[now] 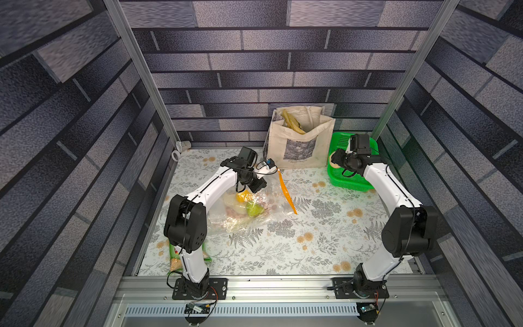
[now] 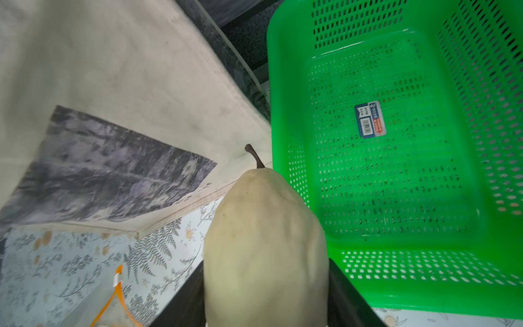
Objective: Open the zip-top bag and take out the pear
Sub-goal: Place the pear in the basket.
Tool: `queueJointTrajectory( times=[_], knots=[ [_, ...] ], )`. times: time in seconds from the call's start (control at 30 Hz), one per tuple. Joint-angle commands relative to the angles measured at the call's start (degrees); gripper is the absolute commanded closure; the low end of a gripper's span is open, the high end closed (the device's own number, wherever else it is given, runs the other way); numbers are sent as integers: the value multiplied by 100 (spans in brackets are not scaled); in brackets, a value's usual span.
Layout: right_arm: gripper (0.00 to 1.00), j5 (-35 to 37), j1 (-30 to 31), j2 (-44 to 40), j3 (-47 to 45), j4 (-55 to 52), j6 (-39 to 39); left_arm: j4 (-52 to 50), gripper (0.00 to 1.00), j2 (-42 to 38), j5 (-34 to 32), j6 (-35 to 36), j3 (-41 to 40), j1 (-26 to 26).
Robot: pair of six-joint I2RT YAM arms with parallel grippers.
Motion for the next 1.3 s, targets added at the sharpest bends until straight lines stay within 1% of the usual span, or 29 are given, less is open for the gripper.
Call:
queueJointTrajectory(
  times=[0.0, 0.07, 0.27, 0.4, 0.5, 0.63, 0.77, 0.87, 1.03, 1.2, 1.27],
  knots=[
    [39, 1072, -6, 561, 467, -211, -830, -67, 100, -263, -77, 21, -50, -36],
    [38, 1193, -50, 912, 791, -274, -1038, -76, 100, -265, -81, 34, -41, -36],
    [38, 1008, -251, 2114, 1996, -750, -1245, -102, 100, -216, -71, 47, -24, -46],
    [38, 683, -363, 2662, 2643, -936, -1316, -94, 100, -187, -98, 56, -32, -58],
    [37, 469, -459, 3003, 3058, -1154, -1204, -100, 100, -157, -104, 58, -32, -62],
    [37, 254, -543, 3306, 3371, -1230, -1196, -141, 100, -89, -74, 65, 2, -71],
    [35, 397, -567, 3523, 3608, -1376, -1170, -195, 100, -13, -64, 80, 63, -73],
    [33, 409, -585, 3736, 3895, -1617, -1137, -193, 100, 13, -65, 72, 82, -80],
    [33, 311, -603, 3999, 4189, -1837, -1143, -231, 100, 31, -59, 91, 90, -80],
    [26, 307, -633, 4139, 4317, -1991, -1154, -252, 100, 33, -82, 100, 82, -80],
    [19, 307, -667, 4211, 4481, -2137, -1170, -267, 100, 31, -78, 109, 82, -80]
  ],
)
